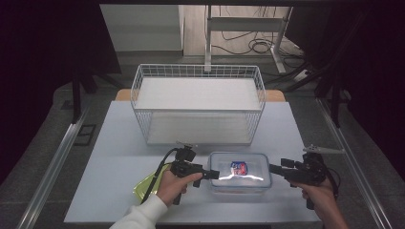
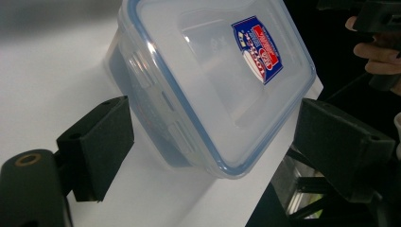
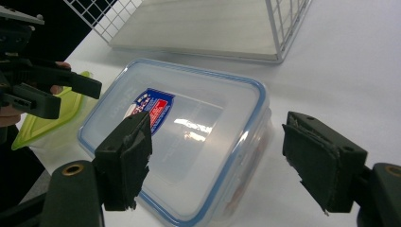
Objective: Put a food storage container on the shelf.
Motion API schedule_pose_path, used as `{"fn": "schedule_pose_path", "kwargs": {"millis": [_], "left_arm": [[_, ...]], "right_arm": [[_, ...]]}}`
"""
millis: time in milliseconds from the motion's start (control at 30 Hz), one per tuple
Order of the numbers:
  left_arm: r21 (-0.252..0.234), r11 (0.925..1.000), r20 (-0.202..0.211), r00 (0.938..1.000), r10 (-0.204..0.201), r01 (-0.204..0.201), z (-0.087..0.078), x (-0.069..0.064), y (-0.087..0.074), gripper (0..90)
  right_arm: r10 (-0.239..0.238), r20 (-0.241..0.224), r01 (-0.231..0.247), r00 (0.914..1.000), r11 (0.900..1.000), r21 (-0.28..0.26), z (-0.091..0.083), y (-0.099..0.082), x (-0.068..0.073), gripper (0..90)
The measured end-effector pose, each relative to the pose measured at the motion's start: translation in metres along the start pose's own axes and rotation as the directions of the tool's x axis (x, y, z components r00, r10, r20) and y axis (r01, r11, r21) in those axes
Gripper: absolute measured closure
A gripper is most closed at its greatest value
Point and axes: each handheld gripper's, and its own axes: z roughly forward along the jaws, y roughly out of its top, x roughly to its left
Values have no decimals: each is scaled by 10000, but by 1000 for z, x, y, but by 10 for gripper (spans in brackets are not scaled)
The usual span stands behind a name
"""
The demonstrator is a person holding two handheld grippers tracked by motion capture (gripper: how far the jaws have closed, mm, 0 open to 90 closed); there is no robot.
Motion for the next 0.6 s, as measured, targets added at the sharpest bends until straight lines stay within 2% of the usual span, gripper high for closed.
{"fn": "schedule_pose_path", "kwargs": {"millis": [133, 267, 433, 600], "left_arm": [[182, 9994, 254, 9993, -287, 282, 5, 4, 2, 128], [168, 9992, 231, 9991, -369, 365, 3, 7, 0, 127], [407, 9991, 98, 9998, -157, 152, 6, 7, -1, 126], [503, 9982, 190, 9992, -344, 334, 15, 8, 0, 128]], "right_arm": [[54, 42, -54, 10000, 10000, -39, 0, -1, -2, 252], [104, 43, -104, 9999, 9999, -78, -2, -1, -4, 257], [92, 97, -91, 9999, 9999, -58, 0, -1, -5, 258], [91, 135, -91, 9999, 9999, -49, 1, -1, -5, 266]]}}
